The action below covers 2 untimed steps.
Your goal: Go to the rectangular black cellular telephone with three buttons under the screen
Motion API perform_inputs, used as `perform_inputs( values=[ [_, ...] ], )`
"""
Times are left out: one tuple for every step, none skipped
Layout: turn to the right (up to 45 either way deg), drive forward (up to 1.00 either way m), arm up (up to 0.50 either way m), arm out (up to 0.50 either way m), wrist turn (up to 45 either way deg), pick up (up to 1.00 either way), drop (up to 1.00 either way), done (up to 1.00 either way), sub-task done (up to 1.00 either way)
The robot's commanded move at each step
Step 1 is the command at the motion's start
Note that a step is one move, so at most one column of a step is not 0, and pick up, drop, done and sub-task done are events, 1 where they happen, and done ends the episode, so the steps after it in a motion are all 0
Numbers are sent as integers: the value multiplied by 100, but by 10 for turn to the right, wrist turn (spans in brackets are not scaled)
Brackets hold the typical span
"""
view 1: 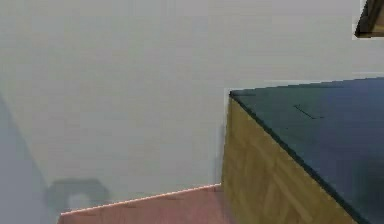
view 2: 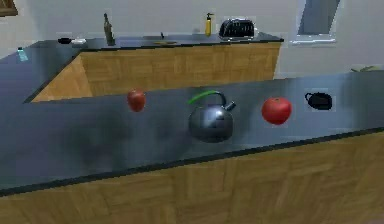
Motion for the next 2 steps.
perform_inputs(
  values=[
    [-420,0,0,0,0,0,0,0,0],
    [0,5,0,0,0,0,0,0,0]
  ],
)
